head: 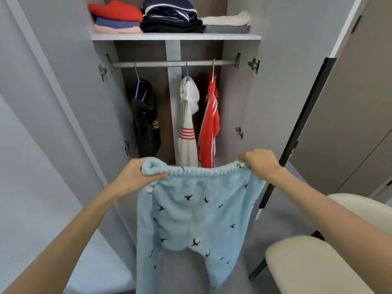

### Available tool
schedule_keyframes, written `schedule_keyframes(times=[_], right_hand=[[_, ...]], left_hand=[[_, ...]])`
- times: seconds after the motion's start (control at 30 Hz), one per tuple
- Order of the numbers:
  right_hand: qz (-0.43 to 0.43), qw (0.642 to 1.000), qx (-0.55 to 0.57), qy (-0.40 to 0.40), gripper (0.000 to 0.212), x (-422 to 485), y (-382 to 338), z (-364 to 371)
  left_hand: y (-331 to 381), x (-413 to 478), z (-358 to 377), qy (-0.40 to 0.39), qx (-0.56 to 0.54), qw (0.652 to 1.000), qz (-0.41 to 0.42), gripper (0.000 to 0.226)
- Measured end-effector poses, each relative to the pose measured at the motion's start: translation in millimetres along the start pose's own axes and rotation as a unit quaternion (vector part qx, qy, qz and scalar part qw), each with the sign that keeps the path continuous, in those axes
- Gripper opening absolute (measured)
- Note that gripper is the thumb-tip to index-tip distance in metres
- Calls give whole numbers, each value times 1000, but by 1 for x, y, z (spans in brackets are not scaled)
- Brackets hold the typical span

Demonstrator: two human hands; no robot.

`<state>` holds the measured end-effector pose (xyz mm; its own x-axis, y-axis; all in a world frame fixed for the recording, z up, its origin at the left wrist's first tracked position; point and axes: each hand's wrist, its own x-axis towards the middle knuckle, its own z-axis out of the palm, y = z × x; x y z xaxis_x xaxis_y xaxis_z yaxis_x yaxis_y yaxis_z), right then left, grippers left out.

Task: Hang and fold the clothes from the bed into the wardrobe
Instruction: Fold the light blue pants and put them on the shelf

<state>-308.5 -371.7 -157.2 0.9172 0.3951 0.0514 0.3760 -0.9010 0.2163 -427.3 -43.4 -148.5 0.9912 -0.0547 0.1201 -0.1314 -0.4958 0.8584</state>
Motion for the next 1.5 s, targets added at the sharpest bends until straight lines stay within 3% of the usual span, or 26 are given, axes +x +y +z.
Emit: schedule_keyframes(times=[0.1,0.2,0.3,0.4,0.47,0.6,0.67,0.73,0.83,0.93,1.07,1.17,1.23,1.33,1.5], right_hand=[[-34,967,215,133,33,-3,-4,-8],[-120,879,417,198,26,-4,-9,-31],[-179,847,462,192,36,-10,-21,-59],[-204,854,436,196,48,-19,-29,-77],[-220,842,459,177,42,-25,-31,-85],[-253,782,556,119,28,-30,-30,-92],[-258,769,575,112,26,-29,-27,-92],[-254,786,550,121,25,-26,-22,-89],[-254,877,384,135,34,-23,-13,-83],[-242,926,284,61,41,-27,-2,-74],[-219,932,261,-121,35,-37,0,-52],[-206,932,222,-197,55,-35,0,-33],[-214,925,268,-164,76,-33,-2,-25],[-228,891,382,-91,75,-29,-7,-20],[-261,905,315,-112,72,-19,-16,-13]], left_hand=[[7,-5,2,-118,-7,993,-8,19],[16,0,9,-96,-43,994,23,27],[27,8,15,-65,-61,994,63,28],[38,19,24,-69,-62,990,106,30],[45,26,29,-78,-58,988,118,20],[64,32,40,-155,-99,978,103,22],[72,35,48,-171,-99,975,102,23],[71,39,57,-150,-95,978,108,21],[61,43,66,-73,-88,986,118,22],[47,42,74,9,-98,990,98,25],[37,38,79,76,-137,987,32,28],[39,35,81,49,-137,989,37,30],[41,33,81,25,-123,991,48,27],[44,33,76,2,-89,993,71,25],[49,26,71,-23,-47,993,110,31]])
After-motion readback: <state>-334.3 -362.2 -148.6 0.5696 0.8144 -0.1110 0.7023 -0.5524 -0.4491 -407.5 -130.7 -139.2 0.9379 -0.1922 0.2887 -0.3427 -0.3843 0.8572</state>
